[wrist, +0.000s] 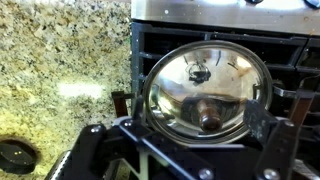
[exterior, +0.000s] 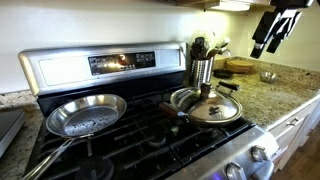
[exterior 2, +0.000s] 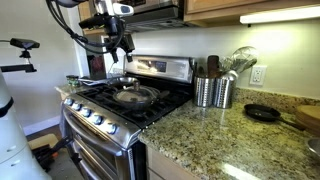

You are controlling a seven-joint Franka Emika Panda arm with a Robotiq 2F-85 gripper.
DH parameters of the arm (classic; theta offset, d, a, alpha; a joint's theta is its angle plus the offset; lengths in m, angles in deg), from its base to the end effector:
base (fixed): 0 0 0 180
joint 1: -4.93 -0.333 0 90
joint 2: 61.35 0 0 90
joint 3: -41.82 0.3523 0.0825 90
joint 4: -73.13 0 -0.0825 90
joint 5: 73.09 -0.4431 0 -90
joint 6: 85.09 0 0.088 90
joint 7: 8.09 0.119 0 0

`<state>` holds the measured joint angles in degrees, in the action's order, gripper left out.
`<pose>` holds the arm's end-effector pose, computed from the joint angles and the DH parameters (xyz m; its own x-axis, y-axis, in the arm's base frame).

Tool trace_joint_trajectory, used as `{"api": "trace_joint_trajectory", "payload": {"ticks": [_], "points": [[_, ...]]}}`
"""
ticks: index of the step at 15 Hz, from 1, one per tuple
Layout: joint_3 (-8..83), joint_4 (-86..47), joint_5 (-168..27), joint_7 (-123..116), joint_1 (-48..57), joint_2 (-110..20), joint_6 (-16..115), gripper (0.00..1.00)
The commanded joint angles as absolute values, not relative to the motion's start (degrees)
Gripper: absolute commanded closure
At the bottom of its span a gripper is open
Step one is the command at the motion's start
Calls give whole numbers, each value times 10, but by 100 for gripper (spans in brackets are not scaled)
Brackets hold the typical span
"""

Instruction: Remove the lid from the pan.

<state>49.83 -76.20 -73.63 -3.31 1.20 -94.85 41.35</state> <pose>0.4095 0.0849 0.4505 0.9773 0.1036 0.1846 0.0953 -0.9940 0.0533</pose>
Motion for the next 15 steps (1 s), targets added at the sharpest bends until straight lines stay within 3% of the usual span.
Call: {"api": "trace_joint_trajectory", "payload": {"ticks": [1,15], "points": [[505,-781,-703,-17,21,-919,476,0],[505,-778,-670,-18,15,-757,693,0]]}}
